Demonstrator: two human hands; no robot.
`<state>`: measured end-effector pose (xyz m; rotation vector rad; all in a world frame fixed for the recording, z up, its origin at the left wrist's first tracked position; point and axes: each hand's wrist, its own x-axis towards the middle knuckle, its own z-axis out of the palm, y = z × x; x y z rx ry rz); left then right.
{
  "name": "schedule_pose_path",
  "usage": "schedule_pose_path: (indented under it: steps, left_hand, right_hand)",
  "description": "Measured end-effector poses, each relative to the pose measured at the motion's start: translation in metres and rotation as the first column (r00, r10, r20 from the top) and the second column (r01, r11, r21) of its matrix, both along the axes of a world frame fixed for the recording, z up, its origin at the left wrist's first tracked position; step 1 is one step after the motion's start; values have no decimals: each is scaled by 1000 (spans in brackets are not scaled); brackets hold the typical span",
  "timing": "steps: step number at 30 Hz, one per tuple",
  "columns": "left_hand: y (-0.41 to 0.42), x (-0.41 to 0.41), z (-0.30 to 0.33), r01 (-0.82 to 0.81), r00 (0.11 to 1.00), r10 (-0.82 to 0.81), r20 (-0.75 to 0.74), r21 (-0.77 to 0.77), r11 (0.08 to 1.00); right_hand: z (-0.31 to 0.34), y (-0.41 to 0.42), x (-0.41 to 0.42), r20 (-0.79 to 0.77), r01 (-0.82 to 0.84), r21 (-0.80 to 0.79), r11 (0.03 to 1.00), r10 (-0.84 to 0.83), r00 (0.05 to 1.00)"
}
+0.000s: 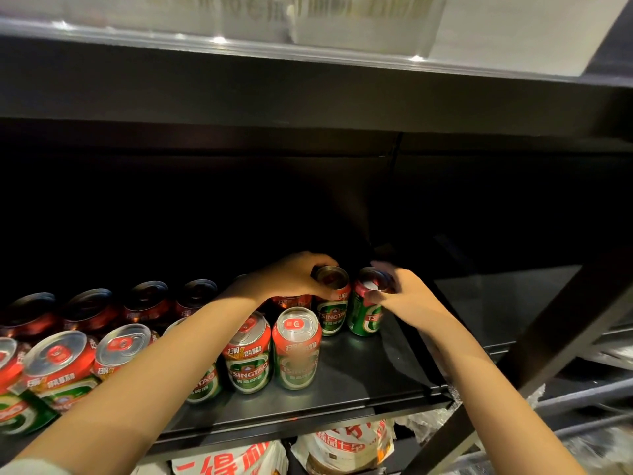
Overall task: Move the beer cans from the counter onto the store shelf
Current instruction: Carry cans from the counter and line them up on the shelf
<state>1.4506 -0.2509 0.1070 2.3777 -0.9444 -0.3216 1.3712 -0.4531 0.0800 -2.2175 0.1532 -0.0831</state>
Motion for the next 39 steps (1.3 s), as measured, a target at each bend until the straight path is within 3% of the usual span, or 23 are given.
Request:
schedule_pose_path:
  steps: [8, 15, 28, 33, 37, 39]
  left_hand:
    - [0, -1, 0, 13, 1000, -13, 15, 11, 1000]
    - [0, 1, -2, -1, 1000, 1, 11, 3, 1000]
    - [2, 4, -4, 21, 998, -21, 51, -1, 1000]
    - [3, 11, -6, 17, 1000, -17, -17, 5, 1000]
    - [1, 10, 2, 32, 997, -24, -75, 94, 995]
    - [0, 2, 14, 30, 1000, -30, 3, 148, 989]
  right_hand:
    - [-11, 2, 3, 89, 178, -30, 984, -174, 981]
    - [-12, 4, -7, 87, 126, 66, 990, -131, 988]
    - [-11, 11, -11, 107, 171, 61, 983, -177, 978]
    - [-11, 15, -15, 60, 182, 90, 979, -188, 980]
    - [-8, 23, -29, 31, 202, 100, 974, -206, 978]
    - [-4, 27, -46, 69, 264, 7, 965, -263, 962]
